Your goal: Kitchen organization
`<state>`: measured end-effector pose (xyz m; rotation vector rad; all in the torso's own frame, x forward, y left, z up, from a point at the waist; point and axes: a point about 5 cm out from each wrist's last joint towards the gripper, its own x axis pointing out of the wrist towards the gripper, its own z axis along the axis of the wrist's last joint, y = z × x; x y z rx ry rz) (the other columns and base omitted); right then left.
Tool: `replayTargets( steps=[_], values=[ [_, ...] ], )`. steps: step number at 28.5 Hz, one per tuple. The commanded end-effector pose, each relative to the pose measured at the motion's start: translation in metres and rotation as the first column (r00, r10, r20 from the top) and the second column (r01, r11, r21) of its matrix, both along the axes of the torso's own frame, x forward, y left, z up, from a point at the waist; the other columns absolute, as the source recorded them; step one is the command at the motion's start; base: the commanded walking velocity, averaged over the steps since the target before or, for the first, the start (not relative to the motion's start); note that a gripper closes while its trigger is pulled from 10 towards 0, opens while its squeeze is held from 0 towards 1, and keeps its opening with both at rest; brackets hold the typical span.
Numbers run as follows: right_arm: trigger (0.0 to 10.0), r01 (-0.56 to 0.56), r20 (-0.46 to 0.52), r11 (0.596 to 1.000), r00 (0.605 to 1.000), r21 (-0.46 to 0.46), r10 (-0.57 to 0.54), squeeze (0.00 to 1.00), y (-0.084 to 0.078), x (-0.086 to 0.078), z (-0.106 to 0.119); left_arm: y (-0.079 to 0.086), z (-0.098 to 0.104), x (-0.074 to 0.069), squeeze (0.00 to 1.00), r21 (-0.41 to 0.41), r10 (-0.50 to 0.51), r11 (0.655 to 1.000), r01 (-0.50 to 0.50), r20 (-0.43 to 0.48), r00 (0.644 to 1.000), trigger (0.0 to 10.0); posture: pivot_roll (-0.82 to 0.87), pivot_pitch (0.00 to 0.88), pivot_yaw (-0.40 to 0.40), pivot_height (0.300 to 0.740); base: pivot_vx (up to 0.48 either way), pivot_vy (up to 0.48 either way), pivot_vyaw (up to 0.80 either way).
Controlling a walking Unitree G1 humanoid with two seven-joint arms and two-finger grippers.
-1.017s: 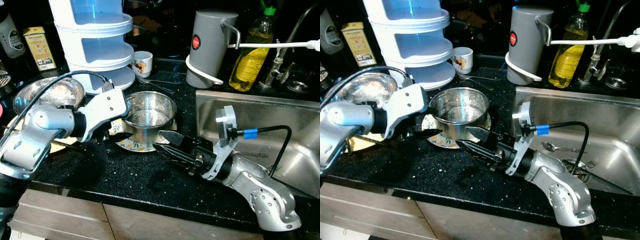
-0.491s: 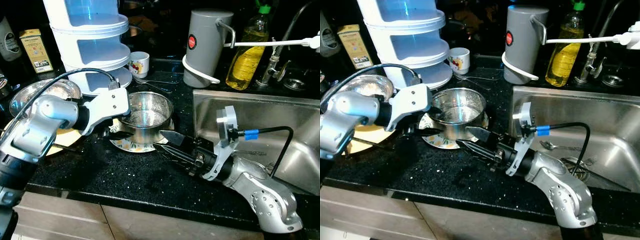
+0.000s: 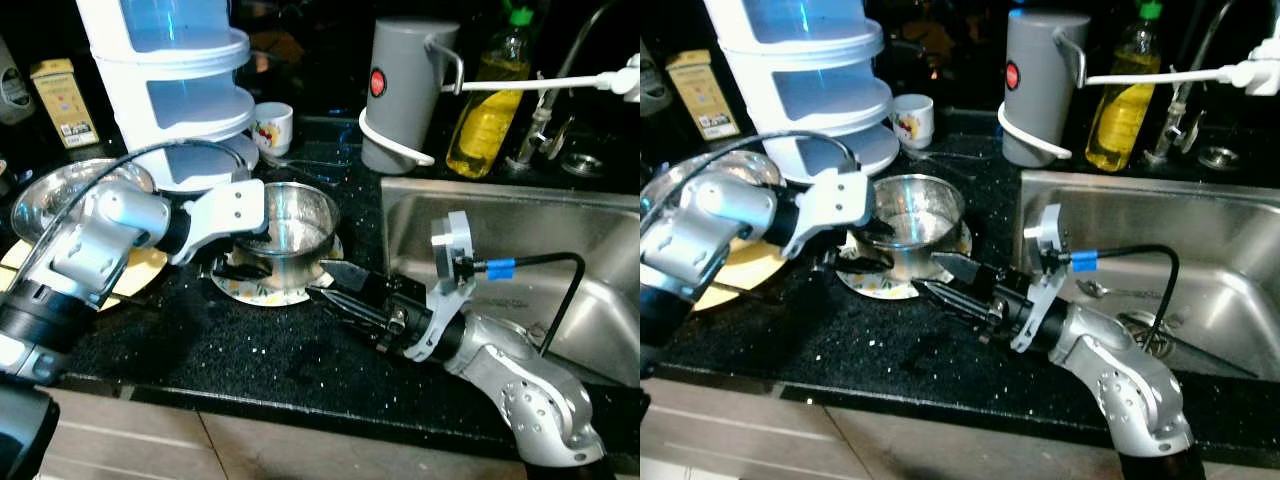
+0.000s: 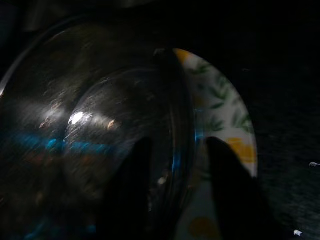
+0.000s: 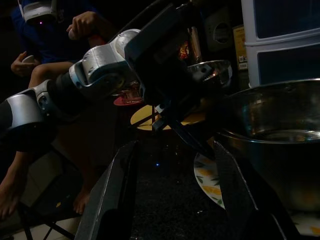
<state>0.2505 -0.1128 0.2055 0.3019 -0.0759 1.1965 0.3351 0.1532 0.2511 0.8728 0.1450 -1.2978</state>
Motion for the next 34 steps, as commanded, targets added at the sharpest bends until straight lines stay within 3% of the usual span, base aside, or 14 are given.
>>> replayTargets(
  steps=[1,11,16,19,25,34],
  values=[
    [10.0,0.008,0.013,1.000,1.000,-0.012,-0.008,0.00,-0.001,-0.003,0.001,0.001,-0.004,0.001,0.00,0.032,-0.016,0.999,0.017,-0.032,0.999,0.0,-0.10,0.000,-0.001,0.740,0.000,0.000,0.00],
    [10.0,0.034,0.017,0.999,0.999,-0.015,-0.034,0.00,-0.004,-0.001,0.001,0.003,0.000,0.002,0.00,0.034,-0.049,0.998,0.050,-0.031,0.998,0.0,-0.10,0.000,-0.001,0.740,0.000,0.000,0.00],
    [10.0,0.102,0.012,0.995,0.995,-0.007,-0.102,0.00,-0.006,0.006,0.001,0.000,0.021,0.000,0.00,0.008,-0.076,0.997,0.075,0.036,0.996,0.0,-0.09,0.000,-0.001,0.740,0.000,0.000,0.00],
    [10.0,0.200,-0.010,0.980,0.980,-0.013,-0.200,0.00,-0.011,0.017,-0.001,-0.004,0.041,-0.004,0.00,-0.016,-0.102,0.994,0.104,0.098,0.990,0.0,-0.09,0.000,-0.001,0.740,0.000,0.000,0.00],
    [10.0,0.265,-0.009,0.964,0.964,-0.027,-0.265,0.00,-0.016,0.025,0.000,-0.014,0.062,-0.010,0.00,-0.035,-0.156,0.986,0.164,0.161,0.975,0.0,-0.09,0.000,0.000,0.740,0.000,0.000,-0.74],
    [10.0,0.371,0.000,0.928,0.929,-0.033,-0.371,0.00,-0.025,0.036,0.002,-0.023,0.060,-0.012,0.00,-0.046,-0.194,0.978,0.202,0.148,0.970,0.0,-0.09,0.000,0.000,0.740,0.000,0.000,-0.77]
  ],
)
